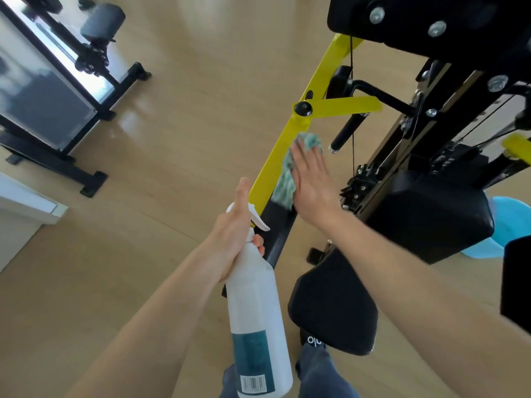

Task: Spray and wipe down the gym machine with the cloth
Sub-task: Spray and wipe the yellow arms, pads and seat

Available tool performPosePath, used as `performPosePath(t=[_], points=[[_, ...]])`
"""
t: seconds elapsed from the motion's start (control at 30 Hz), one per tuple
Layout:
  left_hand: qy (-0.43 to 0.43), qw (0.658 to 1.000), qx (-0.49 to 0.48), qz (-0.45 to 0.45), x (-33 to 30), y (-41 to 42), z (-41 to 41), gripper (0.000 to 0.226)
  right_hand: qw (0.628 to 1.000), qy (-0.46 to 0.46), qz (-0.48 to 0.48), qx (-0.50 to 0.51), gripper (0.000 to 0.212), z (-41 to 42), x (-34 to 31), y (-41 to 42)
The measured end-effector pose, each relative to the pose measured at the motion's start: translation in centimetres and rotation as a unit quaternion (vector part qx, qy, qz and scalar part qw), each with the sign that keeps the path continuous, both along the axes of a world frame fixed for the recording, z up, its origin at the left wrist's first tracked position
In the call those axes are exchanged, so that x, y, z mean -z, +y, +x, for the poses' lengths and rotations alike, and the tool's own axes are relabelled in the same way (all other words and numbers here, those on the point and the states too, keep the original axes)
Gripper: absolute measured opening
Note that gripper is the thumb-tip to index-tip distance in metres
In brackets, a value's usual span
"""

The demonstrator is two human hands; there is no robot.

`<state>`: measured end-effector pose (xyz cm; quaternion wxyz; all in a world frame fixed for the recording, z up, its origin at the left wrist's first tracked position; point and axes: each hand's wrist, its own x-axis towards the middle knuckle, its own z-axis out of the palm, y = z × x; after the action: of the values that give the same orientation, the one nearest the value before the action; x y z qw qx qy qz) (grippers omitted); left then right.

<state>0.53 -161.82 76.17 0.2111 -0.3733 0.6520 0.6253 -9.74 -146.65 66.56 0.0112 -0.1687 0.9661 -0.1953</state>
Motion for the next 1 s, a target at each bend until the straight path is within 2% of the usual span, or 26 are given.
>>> performPosePath(t=[0.1, 0.17, 0.27, 0.33, 0.43, 0.5, 0.6, 0.7, 0.8, 0.9, 1.0], points=[[-0.006, 1.000, 0.000, -0.003, -0.2, 0.4, -0.3, 0.085, 0.994, -0.066, -0.051, 0.065, 0.055, -5.7, -0.2, 0.7], [-0.009, 1.000, 0.014, -0.014, -0.2, 0.5, -0.3, 0.088, 0.988, -0.091, -0.083, 0.098, 0.054, -6.3, -0.2, 0.6], [-0.005, 1.000, 0.022, -0.010, -0.3, 0.4, -0.2, 0.088, 0.991, -0.026, -0.084, 0.104, 0.061, -0.9, 0.8, -0.3], [-0.014, 0.999, 0.035, -0.008, -0.4, 0.3, -0.2, 0.089, 0.993, 0.028, -0.103, 0.057, 0.065, 5.5, 0.8, -1.1], [-0.030, 0.999, 0.040, -0.011, -0.7, 0.5, -0.3, 0.084, 0.987, 0.023, -0.157, 0.006, 0.069, 10.7, 2.0, -1.4], [-0.027, 0.999, 0.033, -0.013, -0.7, 0.7, -0.3, 0.082, 0.982, 0.005, -0.190, 0.013, 0.069, 8.9, 2.7, -1.3], [-0.009, 0.999, 0.033, -0.026, -0.1, 1.0, -0.6, 0.085, 0.973, -0.017, -0.212, 0.084, 0.062, 2.9, 2.9, -1.9], [-0.016, 0.999, 0.015, -0.043, 0.3, 1.3, -0.8, 0.080, 0.908, -0.114, -0.348, 0.204, 0.063, -3.8, 2.1, -1.8], [-0.014, 0.998, 0.012, -0.063, 0.1, 1.8, -1.0, 0.084, 0.847, -0.191, -0.418, 0.267, 0.049, -6.5, 1.8, -1.2], [-0.014, 0.995, 0.046, -0.091, 0.0, 1.8, -0.9, 0.088, 0.798, -0.210, -0.481, 0.296, 0.059, -3.7, 1.2, -2.5], [-0.011, 0.992, 0.068, -0.108, 0.1, 1.7, -1.0, 0.095, 0.761, -0.264, -0.494, 0.327, 0.063, 2.1, 0.9, -3.9]])
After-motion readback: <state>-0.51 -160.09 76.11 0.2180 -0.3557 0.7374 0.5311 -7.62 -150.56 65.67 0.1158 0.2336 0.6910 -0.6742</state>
